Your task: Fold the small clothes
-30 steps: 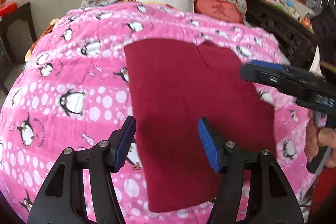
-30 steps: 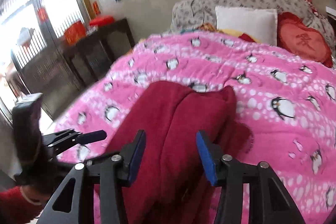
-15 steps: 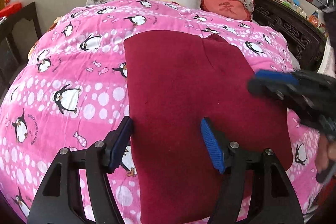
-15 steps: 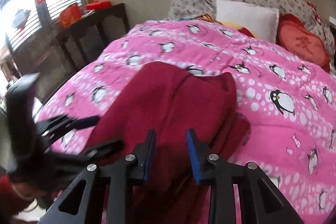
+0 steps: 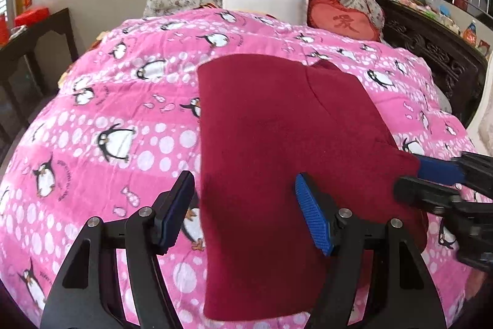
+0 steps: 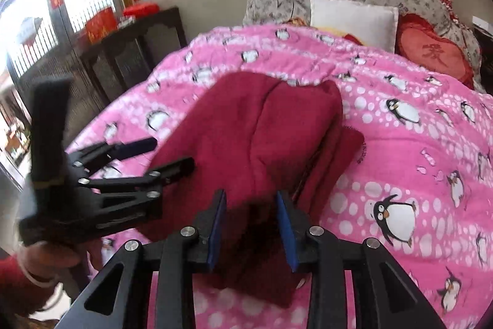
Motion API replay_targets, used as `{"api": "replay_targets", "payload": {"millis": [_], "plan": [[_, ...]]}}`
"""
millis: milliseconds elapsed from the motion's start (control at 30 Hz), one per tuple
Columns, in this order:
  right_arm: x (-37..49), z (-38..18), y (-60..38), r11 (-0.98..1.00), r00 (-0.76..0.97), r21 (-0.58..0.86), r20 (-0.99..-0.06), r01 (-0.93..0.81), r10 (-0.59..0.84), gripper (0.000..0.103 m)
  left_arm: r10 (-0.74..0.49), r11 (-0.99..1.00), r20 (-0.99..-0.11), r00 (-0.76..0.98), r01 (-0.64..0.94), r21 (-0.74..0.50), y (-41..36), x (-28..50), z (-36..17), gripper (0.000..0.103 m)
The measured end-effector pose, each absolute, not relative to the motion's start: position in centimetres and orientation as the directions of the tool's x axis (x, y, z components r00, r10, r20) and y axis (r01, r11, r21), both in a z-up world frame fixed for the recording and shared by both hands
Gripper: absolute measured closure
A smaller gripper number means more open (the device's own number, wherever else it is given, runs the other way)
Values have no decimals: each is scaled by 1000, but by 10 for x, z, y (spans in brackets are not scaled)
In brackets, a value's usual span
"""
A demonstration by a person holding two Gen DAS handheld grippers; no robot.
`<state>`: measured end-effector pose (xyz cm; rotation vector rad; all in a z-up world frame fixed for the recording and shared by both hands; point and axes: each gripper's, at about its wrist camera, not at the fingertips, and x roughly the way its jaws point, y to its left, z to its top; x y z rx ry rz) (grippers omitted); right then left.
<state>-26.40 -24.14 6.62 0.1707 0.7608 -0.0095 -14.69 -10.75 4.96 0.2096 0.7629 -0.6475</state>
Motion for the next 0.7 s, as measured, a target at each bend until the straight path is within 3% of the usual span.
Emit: {"api": "replay_targets", "payload": {"millis": [167, 700], "plan": [[-296, 90, -230, 976, 773, 187, -633, 107, 37, 56, -456, 805, -669, 587, 592, -30, -98, -158, 63, 35], [-298, 90, -221, 963, 792, 146, -603, 228, -97, 54, -453, 821, -612, 649, 571, -1, -75, -183, 87, 35]]}}
